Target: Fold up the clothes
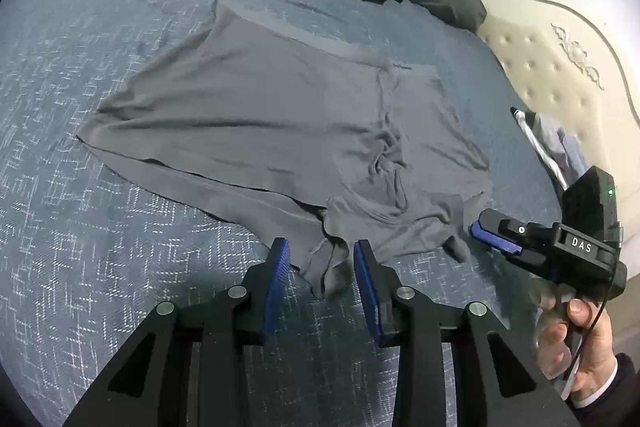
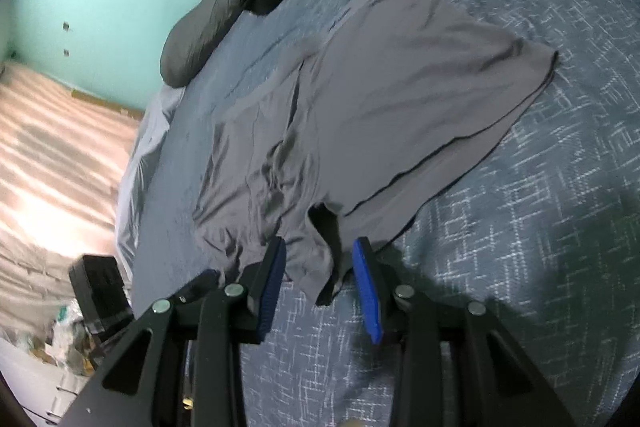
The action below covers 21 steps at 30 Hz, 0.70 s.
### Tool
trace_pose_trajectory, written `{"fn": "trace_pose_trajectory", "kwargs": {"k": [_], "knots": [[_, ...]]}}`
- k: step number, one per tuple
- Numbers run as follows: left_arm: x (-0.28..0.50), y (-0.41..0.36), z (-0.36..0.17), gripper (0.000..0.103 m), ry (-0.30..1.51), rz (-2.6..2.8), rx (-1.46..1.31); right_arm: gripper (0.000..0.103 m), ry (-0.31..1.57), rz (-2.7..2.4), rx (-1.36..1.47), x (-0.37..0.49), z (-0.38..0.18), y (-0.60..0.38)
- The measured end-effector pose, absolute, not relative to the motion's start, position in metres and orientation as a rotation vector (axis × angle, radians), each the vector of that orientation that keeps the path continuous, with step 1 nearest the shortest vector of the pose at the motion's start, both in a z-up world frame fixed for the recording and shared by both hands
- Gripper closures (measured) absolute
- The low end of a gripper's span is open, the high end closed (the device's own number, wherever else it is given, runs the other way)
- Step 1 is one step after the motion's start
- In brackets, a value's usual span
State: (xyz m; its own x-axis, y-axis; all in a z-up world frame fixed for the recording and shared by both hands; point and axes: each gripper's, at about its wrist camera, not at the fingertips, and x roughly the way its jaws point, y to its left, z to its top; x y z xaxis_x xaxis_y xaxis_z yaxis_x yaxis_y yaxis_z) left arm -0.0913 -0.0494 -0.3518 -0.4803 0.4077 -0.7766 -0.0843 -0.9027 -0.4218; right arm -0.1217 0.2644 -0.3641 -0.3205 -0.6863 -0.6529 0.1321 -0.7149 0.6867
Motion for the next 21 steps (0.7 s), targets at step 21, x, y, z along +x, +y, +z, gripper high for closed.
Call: {"fn": "trace_pose_trajectory", "kwargs": {"k": [21], "knots": [[-0.089, -0.04, -0.352, 0.102, -0.403, 2.382, -1.407, 0.1, -0.545, -2.045, 1.394, -0.124, -0.368, 0.232]]}}
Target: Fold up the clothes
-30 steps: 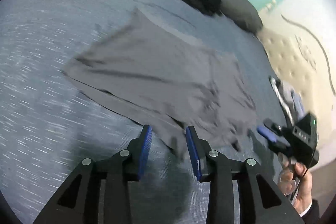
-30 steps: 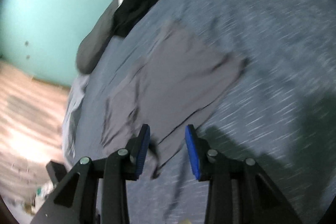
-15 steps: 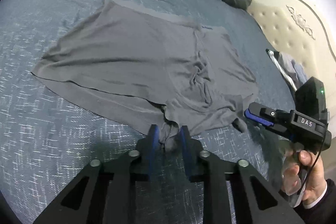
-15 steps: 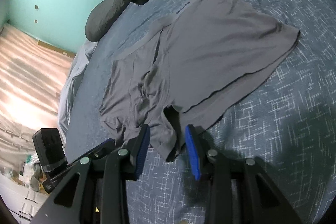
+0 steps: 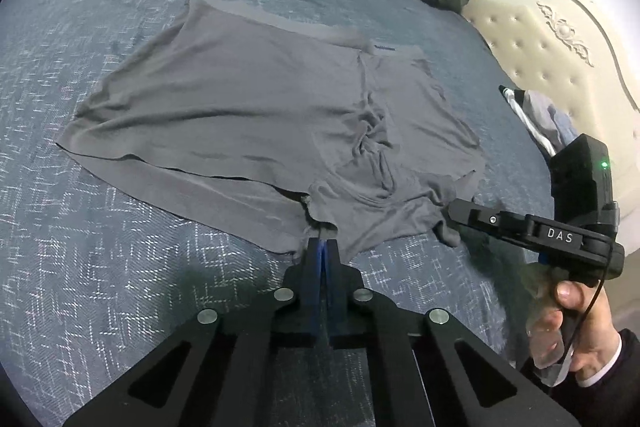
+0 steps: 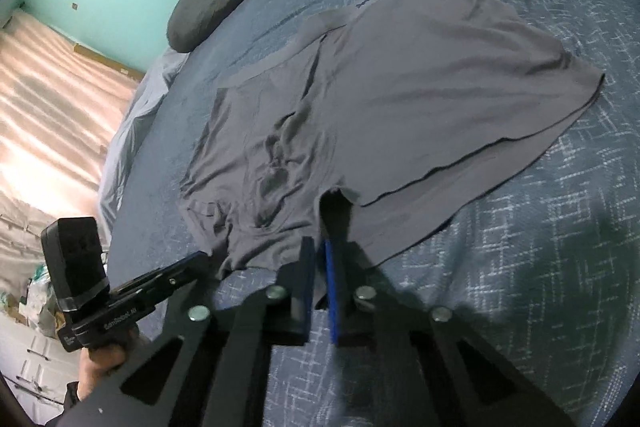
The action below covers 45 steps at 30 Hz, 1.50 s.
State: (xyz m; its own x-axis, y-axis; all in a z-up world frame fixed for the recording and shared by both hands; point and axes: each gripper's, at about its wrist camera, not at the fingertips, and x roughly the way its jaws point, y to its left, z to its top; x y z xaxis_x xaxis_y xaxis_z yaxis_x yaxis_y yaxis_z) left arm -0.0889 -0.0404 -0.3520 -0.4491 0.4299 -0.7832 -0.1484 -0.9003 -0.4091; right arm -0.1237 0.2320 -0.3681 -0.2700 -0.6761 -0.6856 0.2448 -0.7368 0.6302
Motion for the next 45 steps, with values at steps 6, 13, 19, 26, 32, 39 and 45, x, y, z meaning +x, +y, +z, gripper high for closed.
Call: {"fn": "trace_pose_trajectory", "kwargs": {"k": [6, 13, 19, 26, 32, 39, 45], "knots": [[-0.087, -0.038, -0.344, 0.102, -0.406, 2.366, -1.387, 0.102, -0.563, -2.003, 1.349, -0.118, -0.356, 0.234], [-0.09, -0.036, -0.35, 0.102, -0.421, 2.346, -1.424, 0.102, -0.566, -1.982, 1.352, -0.115, -0.352, 0.239], [-0.093, -0.036, -0.359, 0.098, -0.469, 2.329, -1.45, 0.102, -0.575, -1.982, 1.368, -0.116, -0.353, 0.244], [-0.097, -0.04, -0.362, 0.099, -0.497, 2.341, -1.45, 0.102, -0.584, -1.98, 1.374, -0.114, -0.355, 0.245], [-0.095, -0.045, -0.356, 0.102, -0.506, 2.352, -1.431, 0.1, -0.575, -1.991, 1.392, -0.118, -0.358, 0.243], [-0.095, -0.047, -0.354, 0.102, -0.506, 2.353, -1.424, 0.071, -0.558, -2.01, 1.412, -0.125, -0.36, 0.24], [-0.093, -0.049, -0.349, 0.102, -0.499, 2.361, -1.411, 0.081, -0.496, -2.016, 1.395, -0.125, -0.361, 0.23]]}}
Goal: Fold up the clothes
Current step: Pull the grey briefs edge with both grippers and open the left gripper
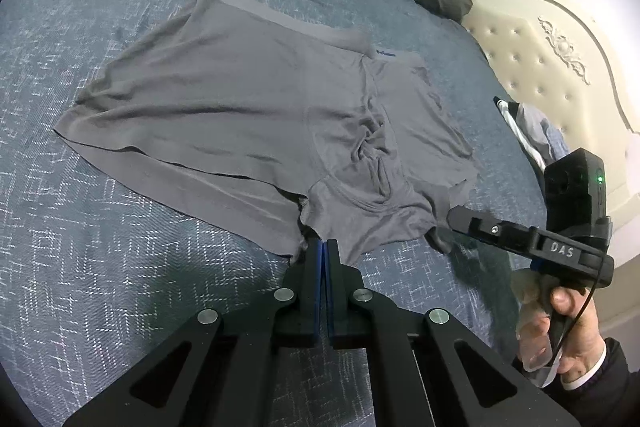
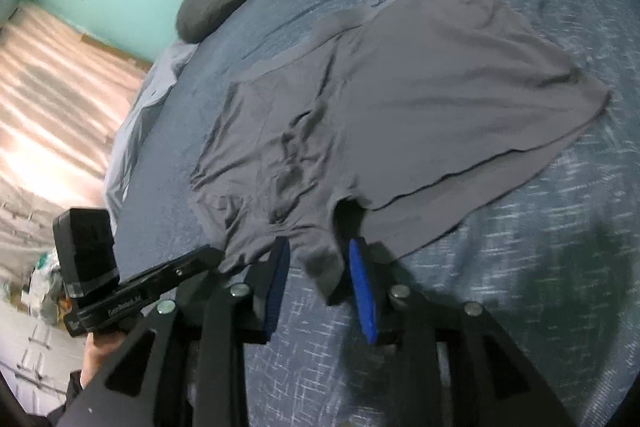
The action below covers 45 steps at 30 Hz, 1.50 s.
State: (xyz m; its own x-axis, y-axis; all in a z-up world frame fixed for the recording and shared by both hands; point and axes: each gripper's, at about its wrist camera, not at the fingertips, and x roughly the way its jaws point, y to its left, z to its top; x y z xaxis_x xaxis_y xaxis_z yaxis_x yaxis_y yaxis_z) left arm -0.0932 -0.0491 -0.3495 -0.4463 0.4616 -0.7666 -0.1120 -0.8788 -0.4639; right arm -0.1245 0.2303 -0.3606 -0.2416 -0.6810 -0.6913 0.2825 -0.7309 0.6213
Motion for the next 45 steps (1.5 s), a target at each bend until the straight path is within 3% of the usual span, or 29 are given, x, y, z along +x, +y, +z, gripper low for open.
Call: {"fn": "trace_pose_trajectory", "kwargs": {"k": [1, 4, 16, 34, 45], "knots": [[-0.093, -0.05, -0.349, 0.102, -0.497, 2.363, -1.409, 0.093, -0.488, -2.016, 1.393, -0.124, -0.361, 0.229], [-0.091, -0.051, -0.346, 0.102, -0.49, 2.369, -1.402, 0.102, -0.479, -2.021, 1.389, -0.123, -0.361, 0.229], [-0.082, -0.06, -0.341, 0.102, -0.489, 2.39, -1.402, 0.102, -0.5, -1.968, 1.374, -0.114, -0.348, 0.242], [-0.077, -0.055, -0.359, 0.102, -0.471, 2.358, -1.487, 0.102, -0.514, -1.954, 1.499, -0.115, -0.372, 0.246], [-0.076, -0.06, -0.368, 0.102, -0.601, 2.328, -1.499, 0.102, -0.505, -1.959, 1.517, -0.114, -0.375, 0.244]]}}
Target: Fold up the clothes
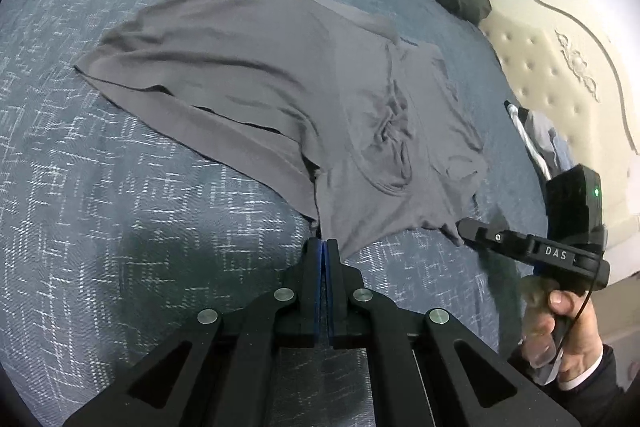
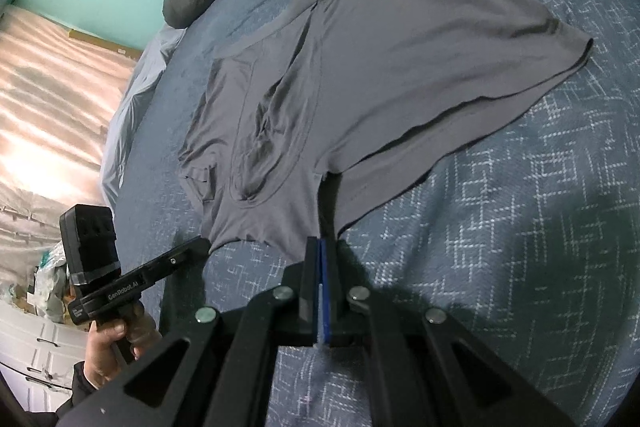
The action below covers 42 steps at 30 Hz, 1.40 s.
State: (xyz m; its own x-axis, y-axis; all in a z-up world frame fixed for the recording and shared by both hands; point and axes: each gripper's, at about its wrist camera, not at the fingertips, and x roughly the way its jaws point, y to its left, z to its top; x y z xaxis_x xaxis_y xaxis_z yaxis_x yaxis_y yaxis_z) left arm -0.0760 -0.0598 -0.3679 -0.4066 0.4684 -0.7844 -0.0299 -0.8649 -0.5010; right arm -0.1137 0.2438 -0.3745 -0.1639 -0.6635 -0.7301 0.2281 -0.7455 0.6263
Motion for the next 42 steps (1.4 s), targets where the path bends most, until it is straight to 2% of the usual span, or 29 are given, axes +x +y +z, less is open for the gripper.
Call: {"fn": "trace_pose_trajectory", "kwargs": {"k": [5, 10, 12, 21, 42], "knots": [[-0.077, -0.068, -0.365, 0.1, -0.639, 2.334, -1.494, 0.102, -0.519, -1.955, 1.515, -0.115, -0.375, 0.246], [-0.08, -0.097, -0.354, 0.079, -0.735, 2.371, -1.454, 0.102, -0.525, -1.953, 1.512, -0.115, -0.375, 0.247], [-0.083, -0.114, -0.349, 0.076, -0.759, 2.428, -1.438, 0.102, -0.523, -1.952, 1.513, -0.115, -0.375, 0.247], [-0.103, -0.177, -0.349, 0.077, -0.803, 2.653, -1.429, 0.101, -0.56, -1.972, 1.531, -0.117, -0.367, 0.258], [-0.126, -0.148, -0.364, 0.078, -0.906, 2.516, -1.453, 0.1, -0.628, -2.007, 1.478, -0.123, -0.356, 0.269]]}}
